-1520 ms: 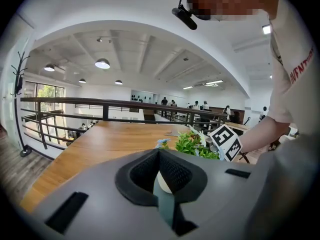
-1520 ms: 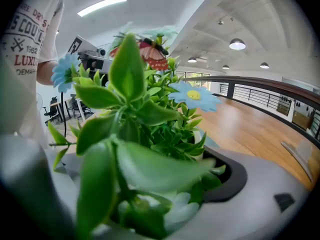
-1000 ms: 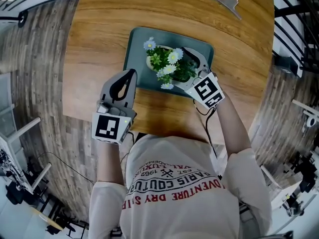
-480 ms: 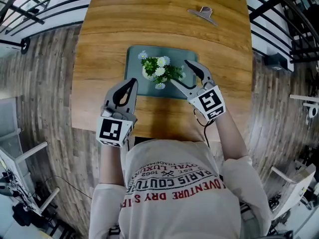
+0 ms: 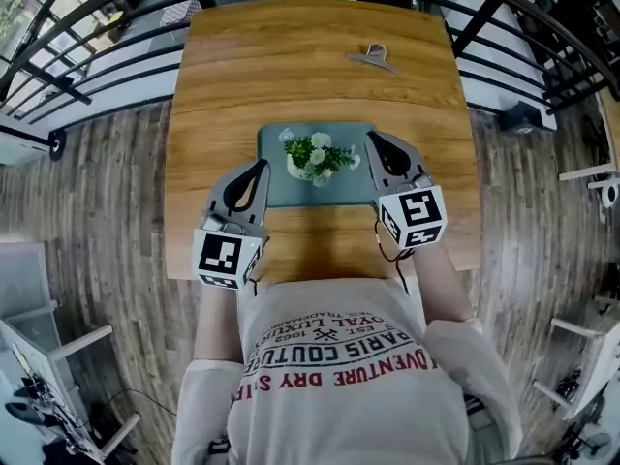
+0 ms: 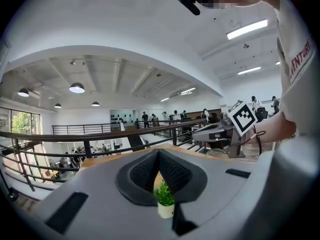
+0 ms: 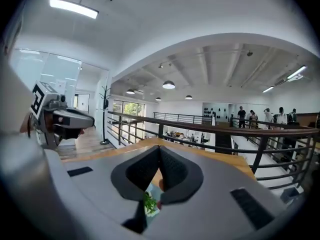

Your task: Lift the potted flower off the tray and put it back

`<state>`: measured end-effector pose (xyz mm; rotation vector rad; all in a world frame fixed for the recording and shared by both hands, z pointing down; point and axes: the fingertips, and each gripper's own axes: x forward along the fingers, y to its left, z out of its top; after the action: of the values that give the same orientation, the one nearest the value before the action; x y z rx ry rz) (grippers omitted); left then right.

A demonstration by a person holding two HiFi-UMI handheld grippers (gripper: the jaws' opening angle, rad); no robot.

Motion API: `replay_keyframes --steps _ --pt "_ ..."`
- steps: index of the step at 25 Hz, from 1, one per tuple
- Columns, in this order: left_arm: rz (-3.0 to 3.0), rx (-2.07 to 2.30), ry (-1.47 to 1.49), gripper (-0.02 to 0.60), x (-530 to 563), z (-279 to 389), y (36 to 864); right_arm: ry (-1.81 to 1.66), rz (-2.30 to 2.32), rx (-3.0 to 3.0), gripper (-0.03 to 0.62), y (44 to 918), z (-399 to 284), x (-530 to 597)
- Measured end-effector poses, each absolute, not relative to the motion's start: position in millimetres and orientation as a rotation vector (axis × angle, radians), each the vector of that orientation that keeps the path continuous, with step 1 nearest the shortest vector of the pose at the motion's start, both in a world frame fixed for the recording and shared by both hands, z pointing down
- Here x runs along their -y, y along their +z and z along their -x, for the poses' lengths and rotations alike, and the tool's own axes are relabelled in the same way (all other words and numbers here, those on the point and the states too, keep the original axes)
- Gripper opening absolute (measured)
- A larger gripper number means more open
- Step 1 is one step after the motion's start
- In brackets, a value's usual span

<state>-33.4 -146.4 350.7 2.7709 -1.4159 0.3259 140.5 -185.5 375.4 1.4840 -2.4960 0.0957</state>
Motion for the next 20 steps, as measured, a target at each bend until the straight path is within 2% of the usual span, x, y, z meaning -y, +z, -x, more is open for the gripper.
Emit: replay_keyframes --steps 9,20 --pt "-2.848 1.420 0.308 0.012 152.8 38.2 314.6 -0.010 -1.565 2.568 0.026 323.3 -135.5 169.0" --pt "-2.876 1.363 0.243 0.012 152.7 38.3 306.9 -0.073 -1.559 2.577 0.026 316.9 -126.6 159.5"
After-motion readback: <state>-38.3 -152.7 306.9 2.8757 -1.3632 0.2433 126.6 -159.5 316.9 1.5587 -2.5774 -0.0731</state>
